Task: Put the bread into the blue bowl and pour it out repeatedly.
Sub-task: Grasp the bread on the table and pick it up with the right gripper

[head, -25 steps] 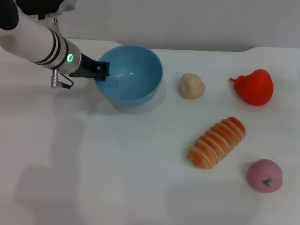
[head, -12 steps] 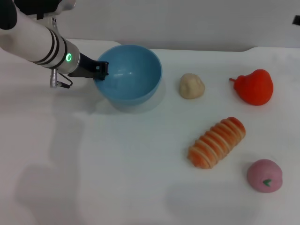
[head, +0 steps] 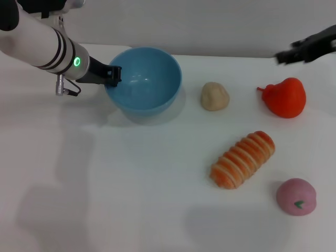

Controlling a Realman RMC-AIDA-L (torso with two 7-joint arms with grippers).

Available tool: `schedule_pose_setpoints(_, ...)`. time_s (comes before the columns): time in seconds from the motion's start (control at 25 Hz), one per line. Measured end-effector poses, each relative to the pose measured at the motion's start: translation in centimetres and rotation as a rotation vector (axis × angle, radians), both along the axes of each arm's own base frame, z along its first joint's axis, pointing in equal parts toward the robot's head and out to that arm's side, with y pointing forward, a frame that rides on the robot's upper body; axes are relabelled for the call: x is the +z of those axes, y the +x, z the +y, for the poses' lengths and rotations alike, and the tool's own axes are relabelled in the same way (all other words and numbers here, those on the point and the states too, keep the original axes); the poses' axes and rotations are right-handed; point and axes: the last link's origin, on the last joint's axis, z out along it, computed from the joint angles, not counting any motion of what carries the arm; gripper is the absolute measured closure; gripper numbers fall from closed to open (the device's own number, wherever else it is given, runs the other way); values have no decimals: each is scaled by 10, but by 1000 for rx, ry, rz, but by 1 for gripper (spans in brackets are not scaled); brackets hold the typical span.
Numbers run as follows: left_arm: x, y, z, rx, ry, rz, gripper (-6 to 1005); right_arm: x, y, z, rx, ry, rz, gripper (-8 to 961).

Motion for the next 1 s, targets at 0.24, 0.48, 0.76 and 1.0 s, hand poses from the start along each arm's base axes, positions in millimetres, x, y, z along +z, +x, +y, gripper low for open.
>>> schedule_pose_setpoints(0.24, 0, 0, -1, 1, -7, 2, 1000, -46, -30, -23, 229, -307, -197, 412)
schedule_pose_setpoints(0.48, -1, 0, -1, 3, -8, -3, 1000, -93, -36, -48, 404, -503, -334, 412)
schedule_pose_setpoints(0.76, -1, 0, -1, 5, -8, -5, 999, -110, -31, -58, 456, -593, -405, 413)
schedule_pose_setpoints(1.0, -2, 1, -1, 8, -7, -10, 999, -113, -20, -63, 450, -639, -460, 413)
